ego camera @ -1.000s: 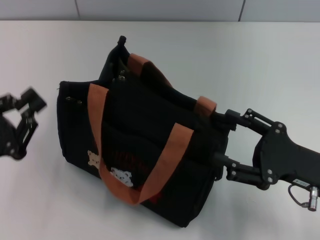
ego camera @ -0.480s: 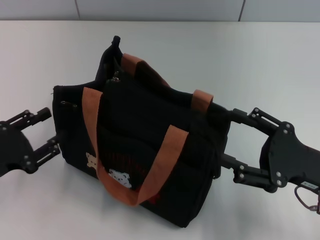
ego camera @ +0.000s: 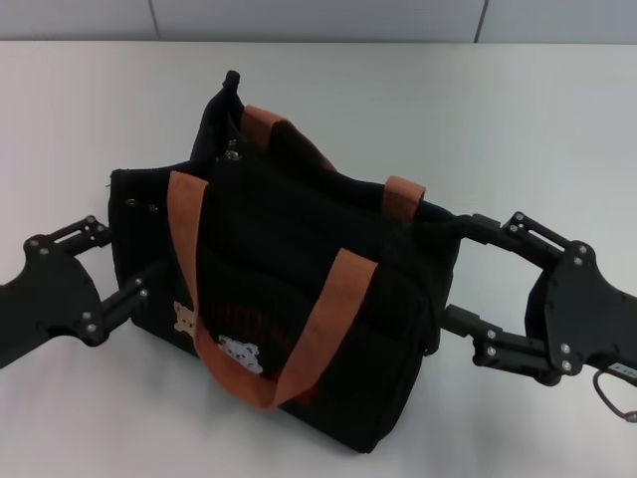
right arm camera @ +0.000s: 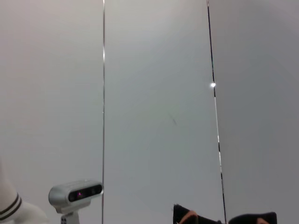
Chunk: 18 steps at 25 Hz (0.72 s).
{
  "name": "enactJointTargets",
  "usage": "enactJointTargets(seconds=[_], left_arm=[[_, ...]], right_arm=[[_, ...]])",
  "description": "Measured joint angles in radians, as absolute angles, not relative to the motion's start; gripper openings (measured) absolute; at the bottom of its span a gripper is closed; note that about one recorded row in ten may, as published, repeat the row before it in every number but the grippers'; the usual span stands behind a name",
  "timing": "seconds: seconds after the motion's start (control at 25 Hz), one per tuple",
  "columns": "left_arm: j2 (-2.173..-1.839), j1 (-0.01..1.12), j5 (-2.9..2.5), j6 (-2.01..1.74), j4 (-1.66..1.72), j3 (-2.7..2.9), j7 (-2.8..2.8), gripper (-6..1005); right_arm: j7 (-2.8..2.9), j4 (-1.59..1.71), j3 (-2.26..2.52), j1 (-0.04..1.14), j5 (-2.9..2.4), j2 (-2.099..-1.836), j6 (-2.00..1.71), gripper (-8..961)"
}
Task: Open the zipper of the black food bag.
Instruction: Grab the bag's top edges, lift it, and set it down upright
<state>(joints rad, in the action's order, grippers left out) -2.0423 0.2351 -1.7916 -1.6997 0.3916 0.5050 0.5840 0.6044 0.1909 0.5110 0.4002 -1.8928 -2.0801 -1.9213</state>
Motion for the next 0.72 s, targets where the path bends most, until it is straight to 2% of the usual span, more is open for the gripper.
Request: enactJointTargets(seconds=[0.08, 0.4, 0.64, 0.72], left_arm=[[-2.044, 0.237, -1.792, -1.699, 0.391, 0.510, 0.576, 734], [-2.053, 0.241, -1.791, -1.688, 0.392, 0.506, 0.561, 321], [-2.065, 0.240, -1.785, -1.684, 0.388, 0.504, 0.509, 128], [-2.065, 0.240, -1.785, -1.685, 0.388, 0.505, 0.507, 109]], right_arm=[[0.605, 0.193, 0.507, 0.399, -1.893, -2.080, -1.933, 804], [0.616, 0.204, 0.479, 0.386, -1.893, -2.080, -1.977, 798], [0.617, 0.217, 0.452, 0.373, -1.893, -2.080, -1.998, 793], [0.617, 0.218, 0.445, 0.370, -1.893, -2.080, -1.999, 791]])
